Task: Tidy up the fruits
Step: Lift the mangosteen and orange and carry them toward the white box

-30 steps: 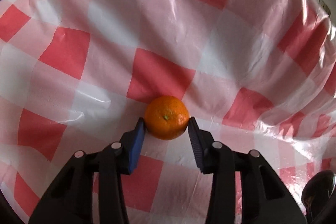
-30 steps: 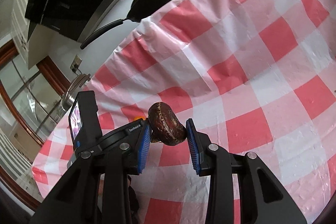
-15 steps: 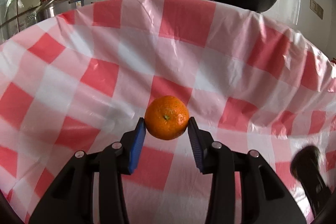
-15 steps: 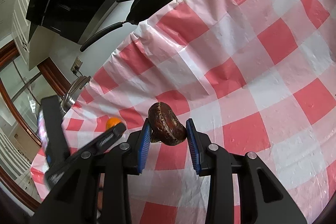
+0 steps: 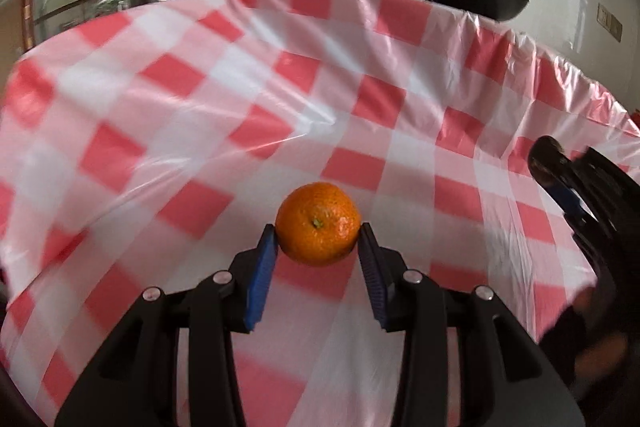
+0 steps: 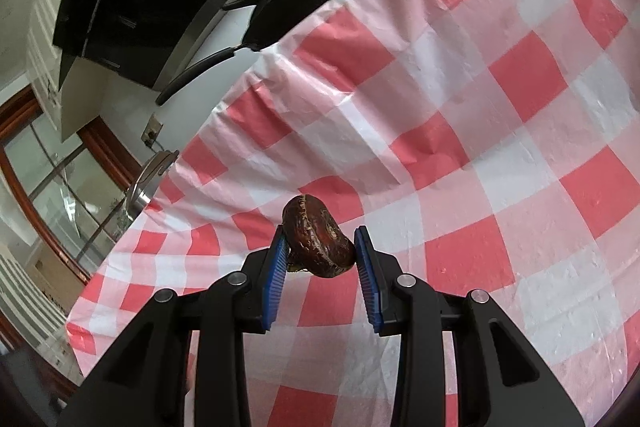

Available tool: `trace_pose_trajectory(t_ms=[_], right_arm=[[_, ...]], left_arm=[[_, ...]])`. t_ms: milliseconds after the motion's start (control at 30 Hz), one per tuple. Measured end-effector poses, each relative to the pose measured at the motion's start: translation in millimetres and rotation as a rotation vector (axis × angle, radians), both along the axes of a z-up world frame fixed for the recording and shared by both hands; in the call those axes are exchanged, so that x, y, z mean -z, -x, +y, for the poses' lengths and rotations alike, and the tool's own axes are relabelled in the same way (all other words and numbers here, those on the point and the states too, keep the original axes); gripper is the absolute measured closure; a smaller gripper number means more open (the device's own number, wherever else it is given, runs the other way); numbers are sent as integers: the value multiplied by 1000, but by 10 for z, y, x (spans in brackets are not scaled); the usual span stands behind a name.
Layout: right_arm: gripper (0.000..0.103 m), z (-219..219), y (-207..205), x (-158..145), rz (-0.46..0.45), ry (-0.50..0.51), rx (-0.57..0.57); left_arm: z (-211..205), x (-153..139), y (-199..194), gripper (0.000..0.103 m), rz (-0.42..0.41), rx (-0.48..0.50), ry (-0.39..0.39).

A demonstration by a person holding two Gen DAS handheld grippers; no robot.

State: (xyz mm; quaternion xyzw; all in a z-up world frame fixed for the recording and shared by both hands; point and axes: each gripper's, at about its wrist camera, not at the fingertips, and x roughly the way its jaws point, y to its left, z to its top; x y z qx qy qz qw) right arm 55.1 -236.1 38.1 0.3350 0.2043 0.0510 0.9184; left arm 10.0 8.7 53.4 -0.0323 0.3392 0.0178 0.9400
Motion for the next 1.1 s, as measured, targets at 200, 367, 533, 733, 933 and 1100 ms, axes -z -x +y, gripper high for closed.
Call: trace_pose_trajectory(t_ms=[200,367,533,733,933,1100], right_arm=[[69,1,-46,23,26,-16,-59],[69,47,109,59,98,-62,-104],[69,382,599,44,93,-72,-184],[69,996,1121,18,102,-69,-313],[69,1668,1596,-74,104,42,-457],[69,2063,1939,-146,89,123,-559]], left_arm=[[291,-62,624,62,8,-22,-31],[542,-106,1061,61,-5,-34,-89],[907,-34,1485,61,12,-68,-109],[1331,68,1864,61,46,-127,-90],[1613,40,2172,61,39,-148,-101],[1822,34,2429,61,29,-170,-109]])
